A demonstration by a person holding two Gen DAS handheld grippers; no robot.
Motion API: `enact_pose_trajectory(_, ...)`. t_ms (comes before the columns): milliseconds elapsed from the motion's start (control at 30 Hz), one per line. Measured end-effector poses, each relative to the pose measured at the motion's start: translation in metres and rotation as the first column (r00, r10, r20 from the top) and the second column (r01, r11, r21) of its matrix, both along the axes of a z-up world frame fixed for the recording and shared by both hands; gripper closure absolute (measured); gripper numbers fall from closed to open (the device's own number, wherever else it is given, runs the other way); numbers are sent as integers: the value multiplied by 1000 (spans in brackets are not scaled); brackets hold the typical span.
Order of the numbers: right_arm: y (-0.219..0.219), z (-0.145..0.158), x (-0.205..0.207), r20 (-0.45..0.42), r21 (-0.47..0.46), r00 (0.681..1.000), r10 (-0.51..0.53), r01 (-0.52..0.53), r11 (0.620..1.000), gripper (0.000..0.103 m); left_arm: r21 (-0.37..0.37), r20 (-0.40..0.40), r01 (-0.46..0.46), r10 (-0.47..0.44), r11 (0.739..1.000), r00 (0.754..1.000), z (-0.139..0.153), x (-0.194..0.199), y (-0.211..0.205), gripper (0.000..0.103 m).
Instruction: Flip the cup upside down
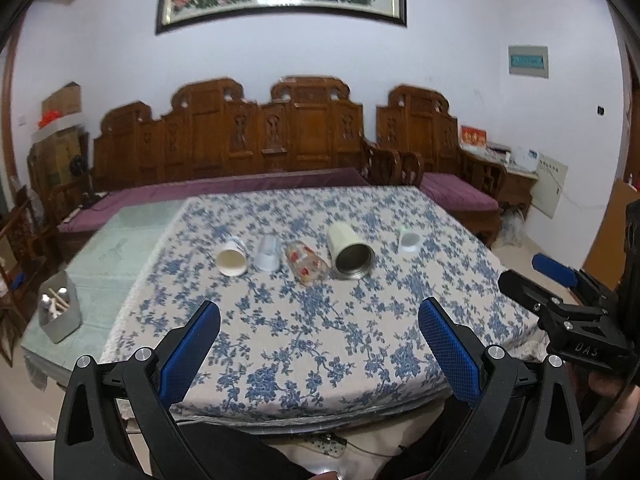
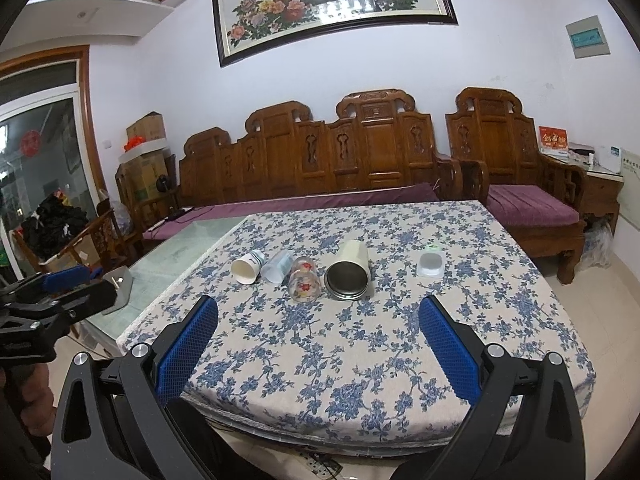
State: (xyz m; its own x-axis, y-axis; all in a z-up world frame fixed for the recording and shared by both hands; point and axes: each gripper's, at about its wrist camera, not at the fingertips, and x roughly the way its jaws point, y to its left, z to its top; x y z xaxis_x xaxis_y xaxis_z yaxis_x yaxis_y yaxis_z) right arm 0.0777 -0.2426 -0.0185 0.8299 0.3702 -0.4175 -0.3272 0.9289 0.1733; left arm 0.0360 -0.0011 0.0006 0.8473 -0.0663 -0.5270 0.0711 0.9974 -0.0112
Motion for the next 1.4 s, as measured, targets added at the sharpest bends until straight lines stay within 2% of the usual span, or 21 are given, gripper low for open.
enact_pose_trajectory(167,-1,-13,31,-30,-16,1000,7,-7,1000,2,29,-40,17,-16,999,999,-10,37,0,7)
enact_pose_trajectory(533,-5,-51,128,-126,-53,992,8,-15,998,7,26,-149,12,-8,1000,989,-40,128,12,7)
enact_pose_trajectory(833,10,-85,184,-208,-66,977,45,-60,996,9,39,-219,15,-6,999,976,-64,196,21,7)
enact_pose_trajectory(967,20,-98,198,-237,-74,969,63,-83,994,13,40,-250,25,-14,999,968,-73,228,22,14)
enact_pose_trajectory(1100,28,-111,207,-268,-74,961,72,-95,993,16,-2,-308,43,-41,999,951,-85,265,20,22)
enact_pose_trajectory(1167,31,-119,212,-284,-77,956,76,-102,992,17,-42,-349,37,-50,998,936,-94,287,22,24)
enact_pose_trajectory(1267,35,-127,218,-302,-75,950,82,-110,991,17,-58,-390,26,-47,998,919,-107,313,20,26)
enact_pose_trajectory(1400,37,-136,223,-317,-70,944,87,-115,991,17,-83,-466,-3,-36,997,884,-131,350,20,30)
